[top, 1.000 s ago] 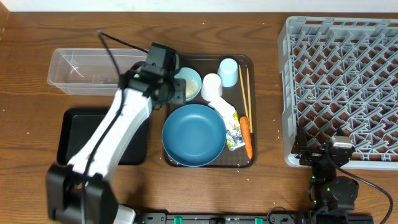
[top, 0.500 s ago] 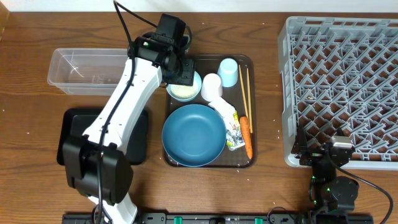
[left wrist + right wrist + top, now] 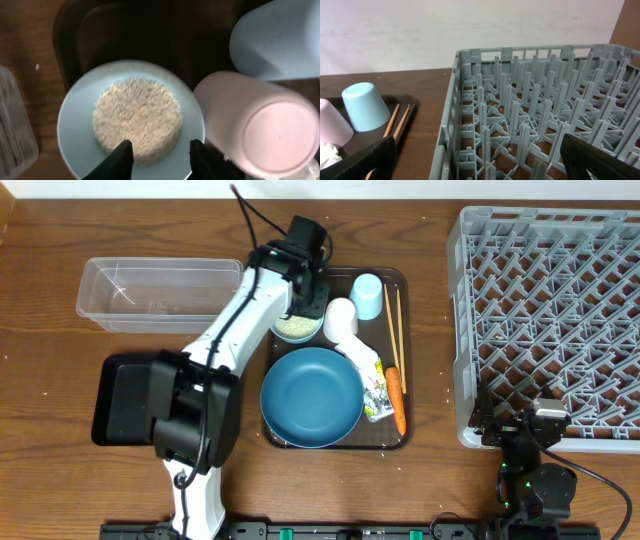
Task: Sort waste into correct bins and load items into the dishwasher rack
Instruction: 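Move the left gripper over the light-blue rice bowl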
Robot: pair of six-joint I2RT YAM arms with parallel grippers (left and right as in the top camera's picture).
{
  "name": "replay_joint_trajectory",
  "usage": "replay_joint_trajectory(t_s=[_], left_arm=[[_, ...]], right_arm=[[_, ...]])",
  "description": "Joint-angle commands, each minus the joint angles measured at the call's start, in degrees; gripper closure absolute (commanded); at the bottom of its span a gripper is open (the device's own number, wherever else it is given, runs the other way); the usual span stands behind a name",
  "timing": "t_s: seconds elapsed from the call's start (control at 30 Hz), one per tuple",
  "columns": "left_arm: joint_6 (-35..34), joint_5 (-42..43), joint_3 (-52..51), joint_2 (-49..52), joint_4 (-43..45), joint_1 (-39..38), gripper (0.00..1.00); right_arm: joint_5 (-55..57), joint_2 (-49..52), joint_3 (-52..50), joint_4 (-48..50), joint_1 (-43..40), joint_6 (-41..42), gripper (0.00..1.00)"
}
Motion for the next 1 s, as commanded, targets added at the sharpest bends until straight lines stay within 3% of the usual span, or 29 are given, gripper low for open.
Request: replay_joint_trajectory(t_s=[0.0, 0.97], left_arm=[[0.3, -3.2, 0.5, 0.0, 2.0, -0.6, 0.66], [-3.0, -2.3, -0.3, 2.6, 4.0, -8.0, 0.75]], right_arm=[[0.2, -0.3, -0.1, -0.1, -0.6, -0.1, 0.01], [0.2, -0.3, -0.1, -0.1, -0.6, -0.1, 0.01]])
